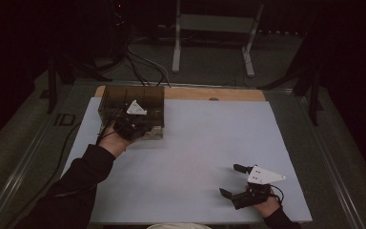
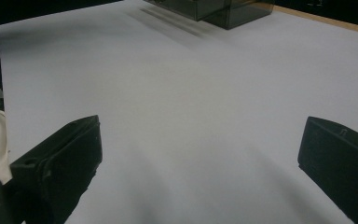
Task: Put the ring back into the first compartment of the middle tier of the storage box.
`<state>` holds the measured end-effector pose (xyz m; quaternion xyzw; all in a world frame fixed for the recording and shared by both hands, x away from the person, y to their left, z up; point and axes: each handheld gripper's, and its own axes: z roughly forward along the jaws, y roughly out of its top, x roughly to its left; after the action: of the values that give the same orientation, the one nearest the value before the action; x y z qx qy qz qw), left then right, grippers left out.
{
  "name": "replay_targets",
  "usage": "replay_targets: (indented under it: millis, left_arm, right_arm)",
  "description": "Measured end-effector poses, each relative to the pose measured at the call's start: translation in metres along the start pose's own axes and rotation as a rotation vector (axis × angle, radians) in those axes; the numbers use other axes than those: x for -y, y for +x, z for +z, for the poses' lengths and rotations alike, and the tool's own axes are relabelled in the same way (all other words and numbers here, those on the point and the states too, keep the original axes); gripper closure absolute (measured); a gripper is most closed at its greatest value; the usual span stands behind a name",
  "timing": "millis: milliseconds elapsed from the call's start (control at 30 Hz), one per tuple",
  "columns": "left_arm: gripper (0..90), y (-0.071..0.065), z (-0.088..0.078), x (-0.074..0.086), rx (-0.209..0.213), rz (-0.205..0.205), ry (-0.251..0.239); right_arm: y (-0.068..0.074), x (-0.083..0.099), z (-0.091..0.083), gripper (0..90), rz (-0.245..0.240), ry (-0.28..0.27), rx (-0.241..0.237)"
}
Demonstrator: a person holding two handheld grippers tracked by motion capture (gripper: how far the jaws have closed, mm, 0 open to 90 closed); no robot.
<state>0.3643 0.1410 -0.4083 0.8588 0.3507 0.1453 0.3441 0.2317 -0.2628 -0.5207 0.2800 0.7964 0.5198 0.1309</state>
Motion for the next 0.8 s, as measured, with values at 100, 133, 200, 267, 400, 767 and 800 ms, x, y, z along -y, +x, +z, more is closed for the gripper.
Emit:
replay_targets:
  millis: [100,133,200,267,400,767,800]
  left_arm:
    - [90.0,0.005,-0.005,0.002,-0.008,-0.016,-0.007]
    - [90.0,0.006,-0.007,0.003,-0.008,-0.02,-0.01]
    - [90.0,0.009,-0.009,0.004,-0.016,-0.023,-0.015]
    - [90.0,0.012,-0.012,0.005,-0.022,-0.026,-0.013]
    - [90.0,0.017,-0.017,0.007,-0.035,-0.034,-0.015]
    - [90.0,0.031,-0.03,0.014,-0.077,-0.063,-0.028]
    - [90.0,0.033,-0.031,0.015,-0.079,-0.065,-0.026]
  right_arm:
    - [0.0,0.0,0.0,0.0,0.001,0.002,-0.002]
    - [0.0,0.0,0.001,0.0,-0.003,0.004,-0.002]
    - [0.001,0.0,0.001,0.0,-0.003,0.006,-0.001]
    - [0.0,0.0,0.001,0.0,0.001,0.006,-0.001]
    - [0.001,0.0,0.001,0.0,0.001,0.003,-0.001]
    - [0.001,0.0,0.001,0.0,0.003,0.004,0.0]
    - [0.001,0.0,0.001,0.0,0.002,0.004,0.0]
